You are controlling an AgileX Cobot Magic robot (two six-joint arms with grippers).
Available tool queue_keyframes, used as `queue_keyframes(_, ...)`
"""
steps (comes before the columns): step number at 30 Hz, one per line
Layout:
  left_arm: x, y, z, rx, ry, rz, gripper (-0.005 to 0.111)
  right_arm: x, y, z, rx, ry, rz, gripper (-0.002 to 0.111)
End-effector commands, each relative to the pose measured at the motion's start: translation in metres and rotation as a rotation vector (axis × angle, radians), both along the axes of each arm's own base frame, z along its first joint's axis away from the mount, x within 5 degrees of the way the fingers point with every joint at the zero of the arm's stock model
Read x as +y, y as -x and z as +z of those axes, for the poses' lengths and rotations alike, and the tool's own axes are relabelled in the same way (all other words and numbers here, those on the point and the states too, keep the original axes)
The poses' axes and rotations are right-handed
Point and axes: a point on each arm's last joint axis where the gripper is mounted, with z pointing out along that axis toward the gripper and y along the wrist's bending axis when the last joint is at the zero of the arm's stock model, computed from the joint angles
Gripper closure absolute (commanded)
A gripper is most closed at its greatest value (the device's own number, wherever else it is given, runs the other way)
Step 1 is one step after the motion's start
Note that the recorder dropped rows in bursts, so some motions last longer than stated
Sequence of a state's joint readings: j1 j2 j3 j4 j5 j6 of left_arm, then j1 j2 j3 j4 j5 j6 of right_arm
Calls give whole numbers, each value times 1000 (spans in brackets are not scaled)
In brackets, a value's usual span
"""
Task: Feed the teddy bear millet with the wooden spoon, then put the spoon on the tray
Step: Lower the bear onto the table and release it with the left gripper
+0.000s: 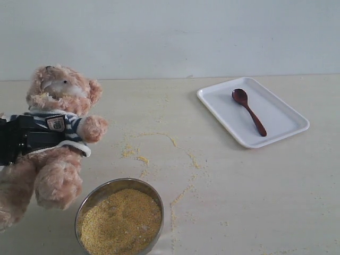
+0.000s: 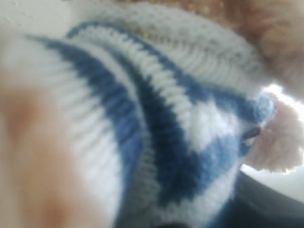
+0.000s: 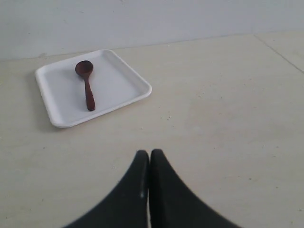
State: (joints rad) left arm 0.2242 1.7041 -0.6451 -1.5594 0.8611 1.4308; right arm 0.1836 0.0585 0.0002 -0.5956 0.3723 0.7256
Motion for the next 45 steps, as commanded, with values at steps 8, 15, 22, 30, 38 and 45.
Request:
queue_keyframes(8,5,-16,3,-101,-84,-30,102,6,1,-1,16,-207,10,108)
queue_keyframes(15,6,-31,-16,-65,-43,-57,102,7,1,0,6,-209,15,108)
queue_keyframes(22,6,-35,-45,16,-34,-71,93,7,1,0,6,-209,15,108)
queue_keyframes(30,7,-35,-54,34,-35,-76,31,7,1,0,4,-209,16,108)
queue_keyframes(38,9,-35,-43,9,107,-66,4,7,1,0,3,-205,16,108)
queue_keyframes(45,47,-28,-22,-62,102,-10,4,7,1,0,3,-205,16,108)
